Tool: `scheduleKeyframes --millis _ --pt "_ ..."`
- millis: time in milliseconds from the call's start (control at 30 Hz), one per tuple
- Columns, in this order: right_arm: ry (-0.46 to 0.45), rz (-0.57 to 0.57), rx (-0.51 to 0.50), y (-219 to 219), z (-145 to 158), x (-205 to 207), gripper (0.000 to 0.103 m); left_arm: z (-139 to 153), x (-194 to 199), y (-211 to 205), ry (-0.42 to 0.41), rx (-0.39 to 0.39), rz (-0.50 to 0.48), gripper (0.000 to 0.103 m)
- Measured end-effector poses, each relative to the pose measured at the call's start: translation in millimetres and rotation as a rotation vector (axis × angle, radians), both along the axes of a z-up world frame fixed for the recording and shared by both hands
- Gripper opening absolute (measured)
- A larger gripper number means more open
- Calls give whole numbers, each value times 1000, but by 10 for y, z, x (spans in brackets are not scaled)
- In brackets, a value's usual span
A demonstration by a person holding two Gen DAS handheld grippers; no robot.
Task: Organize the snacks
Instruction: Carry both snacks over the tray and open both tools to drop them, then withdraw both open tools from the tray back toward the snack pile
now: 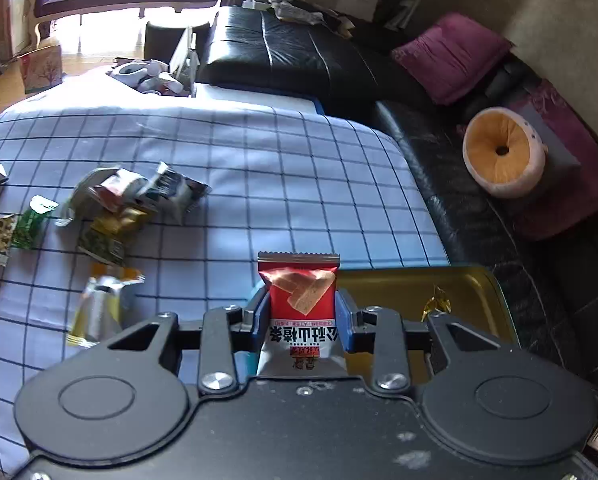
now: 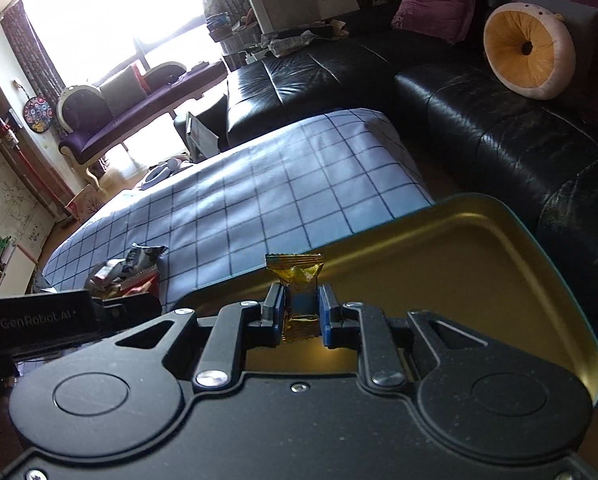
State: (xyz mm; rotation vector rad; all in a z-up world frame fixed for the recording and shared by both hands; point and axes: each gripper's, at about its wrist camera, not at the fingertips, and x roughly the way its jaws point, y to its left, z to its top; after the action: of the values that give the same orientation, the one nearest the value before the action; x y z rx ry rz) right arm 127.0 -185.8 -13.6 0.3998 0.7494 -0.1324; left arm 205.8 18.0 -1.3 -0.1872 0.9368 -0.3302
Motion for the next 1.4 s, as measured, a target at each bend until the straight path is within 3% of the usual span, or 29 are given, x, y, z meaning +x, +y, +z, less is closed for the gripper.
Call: scheduleKeyframes --millis 300,700,1400 --pt "-28 -158 -31 -360 -61 -346 27 -130 -265 -378 18 64 -67 34" --pt "-8 -130 -72 -299 -109 -396 27 -232 -367 -440 55 79 -70 34" --pt "2 -107 -68 -263 -134 -332 29 -94 -426 -321 -7 90 -41 34"
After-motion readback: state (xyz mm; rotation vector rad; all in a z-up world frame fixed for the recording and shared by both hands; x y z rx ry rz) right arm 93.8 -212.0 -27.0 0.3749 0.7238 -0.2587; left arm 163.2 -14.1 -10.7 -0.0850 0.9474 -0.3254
